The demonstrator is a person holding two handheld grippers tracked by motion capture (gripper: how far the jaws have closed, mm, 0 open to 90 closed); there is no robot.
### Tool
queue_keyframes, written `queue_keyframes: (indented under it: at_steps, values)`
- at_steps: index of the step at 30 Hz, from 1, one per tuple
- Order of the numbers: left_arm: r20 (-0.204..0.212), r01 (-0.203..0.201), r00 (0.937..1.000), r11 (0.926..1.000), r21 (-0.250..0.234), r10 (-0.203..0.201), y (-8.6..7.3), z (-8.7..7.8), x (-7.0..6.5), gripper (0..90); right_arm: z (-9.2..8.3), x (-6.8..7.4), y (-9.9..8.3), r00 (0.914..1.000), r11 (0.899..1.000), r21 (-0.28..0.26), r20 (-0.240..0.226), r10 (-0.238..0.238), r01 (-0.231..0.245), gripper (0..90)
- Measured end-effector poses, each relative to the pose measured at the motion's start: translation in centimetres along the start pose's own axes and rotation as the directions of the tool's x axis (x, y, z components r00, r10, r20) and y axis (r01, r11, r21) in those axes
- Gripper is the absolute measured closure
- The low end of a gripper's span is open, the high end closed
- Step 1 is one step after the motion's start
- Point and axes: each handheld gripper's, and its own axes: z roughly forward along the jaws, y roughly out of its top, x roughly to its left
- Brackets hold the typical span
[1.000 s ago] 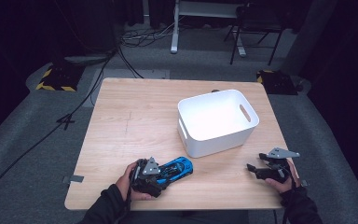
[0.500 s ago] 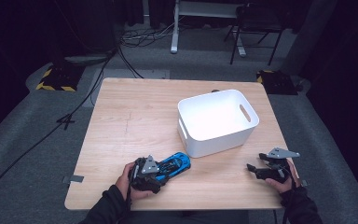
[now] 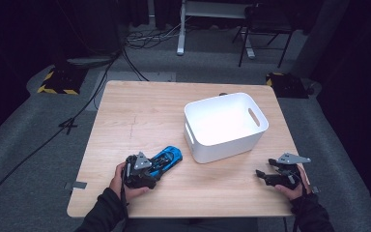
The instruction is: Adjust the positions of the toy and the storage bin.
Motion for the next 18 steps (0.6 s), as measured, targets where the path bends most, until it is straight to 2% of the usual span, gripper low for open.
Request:
queue_keyframes:
  at_steps: [2, 5, 7, 9, 13, 18]
  values:
    - [-0.015, 0.035, 0.9992, 0.9993, -0.011, -0.036, -0.2, -0.2, 0.7, 24.0, 0.0, 0.0, 0.0, 1.0, 1.0, 0.0, 0.0, 0.0, 0.0, 22.2]
    - [-0.045, 0.067, 0.9967, 0.9976, -0.019, -0.067, -0.5, -0.6, 1.8, 24.1, 0.0, 0.0, 0.0, 1.0, 1.0, 0.0, 0.0, 0.001, -0.001, 22.2]
    - [-0.063, 0.088, 0.994, 0.9959, -0.018, -0.089, -0.8, -0.9, 2.5, 24.0, 0.0, 0.0, 0.0, 1.0, 1.0, 0.0, 0.001, -0.001, 0.001, 22.2]
    - [-0.087, 0.121, 0.9886, 0.9922, -0.029, -0.123, -1.0, -1.1, 3.1, 24.0, 0.0, 0.0, 0.0, 1.0, 1.0, -0.001, 0.001, 0.001, -0.001, 22.2]
    - [-0.108, 0.121, 0.9868, 0.9926, 0.0, -0.121, -1.1, -1.1, 3.4, 23.9, 0.1, 0.1, 0.1, 0.9999, 1.0, 0.001, 0.009, 0.007, -0.007, 22.2]
    - [-0.113, 0.124, 0.986, 0.9923, 0.008, -0.122, -1.1, -1.0, 3.6, 23.8, 0.2, 0.1, 0.3, 0.9998, 1.0, 0.008, 0.02, 0.004, -0.004, 22.0]
